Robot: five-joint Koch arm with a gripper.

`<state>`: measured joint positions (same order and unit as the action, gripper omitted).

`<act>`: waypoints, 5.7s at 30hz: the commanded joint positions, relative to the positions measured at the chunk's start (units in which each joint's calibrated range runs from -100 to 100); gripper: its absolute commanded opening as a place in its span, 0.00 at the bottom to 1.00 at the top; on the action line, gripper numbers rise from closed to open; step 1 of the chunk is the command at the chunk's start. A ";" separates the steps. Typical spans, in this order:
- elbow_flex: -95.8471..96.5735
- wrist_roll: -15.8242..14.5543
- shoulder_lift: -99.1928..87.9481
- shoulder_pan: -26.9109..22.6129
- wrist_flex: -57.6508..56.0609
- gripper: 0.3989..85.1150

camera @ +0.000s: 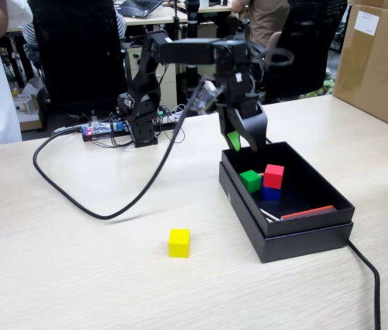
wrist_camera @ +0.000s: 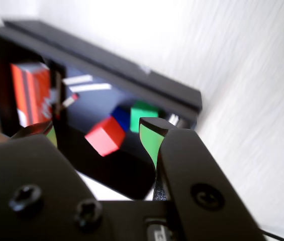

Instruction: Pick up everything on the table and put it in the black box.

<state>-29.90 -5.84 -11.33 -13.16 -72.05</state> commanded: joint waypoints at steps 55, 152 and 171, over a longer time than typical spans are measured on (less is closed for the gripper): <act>-16.71 0.98 0.25 2.93 -3.59 0.10; 126.36 6.50 -88.67 13.28 71.49 0.57; 126.45 6.50 -88.67 13.28 71.49 0.57</act>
<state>94.98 0.85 -100.00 0.22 1.05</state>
